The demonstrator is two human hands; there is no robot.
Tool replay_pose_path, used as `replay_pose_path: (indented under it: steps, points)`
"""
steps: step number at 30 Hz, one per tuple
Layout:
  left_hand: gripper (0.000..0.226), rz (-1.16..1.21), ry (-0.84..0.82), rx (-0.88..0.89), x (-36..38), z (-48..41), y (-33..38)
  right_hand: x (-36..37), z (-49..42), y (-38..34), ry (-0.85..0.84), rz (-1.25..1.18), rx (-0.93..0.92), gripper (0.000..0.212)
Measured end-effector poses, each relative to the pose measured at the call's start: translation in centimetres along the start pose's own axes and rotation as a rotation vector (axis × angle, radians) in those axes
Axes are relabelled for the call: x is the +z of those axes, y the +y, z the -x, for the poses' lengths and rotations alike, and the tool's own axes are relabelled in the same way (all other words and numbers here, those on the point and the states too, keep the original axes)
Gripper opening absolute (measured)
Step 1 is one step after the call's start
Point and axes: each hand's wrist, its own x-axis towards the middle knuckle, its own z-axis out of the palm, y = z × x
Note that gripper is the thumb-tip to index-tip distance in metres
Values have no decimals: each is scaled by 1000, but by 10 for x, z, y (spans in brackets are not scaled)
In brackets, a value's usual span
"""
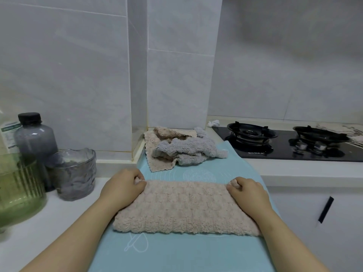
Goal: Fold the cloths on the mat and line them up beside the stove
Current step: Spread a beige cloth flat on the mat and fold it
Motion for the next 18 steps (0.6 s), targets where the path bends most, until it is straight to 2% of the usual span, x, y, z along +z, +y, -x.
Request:
replay_pose_path:
  steps: [4, 8, 14, 18]
  points:
    - [10, 82, 141, 95, -3, 1, 5, -5, 1, 0, 15, -224, -9, 10]
    - [7, 160, 184, 135, -1, 2, 8, -9, 2, -2, 65, -376, -23, 10]
    - [7, 271, 282, 85, -3, 0, 10, -16, 1, -8, 156, -541, -44, 8]
    - [10, 258, 203, 41, 3, -3, 7, -13, -1, -7, 122, -488, -2, 17]
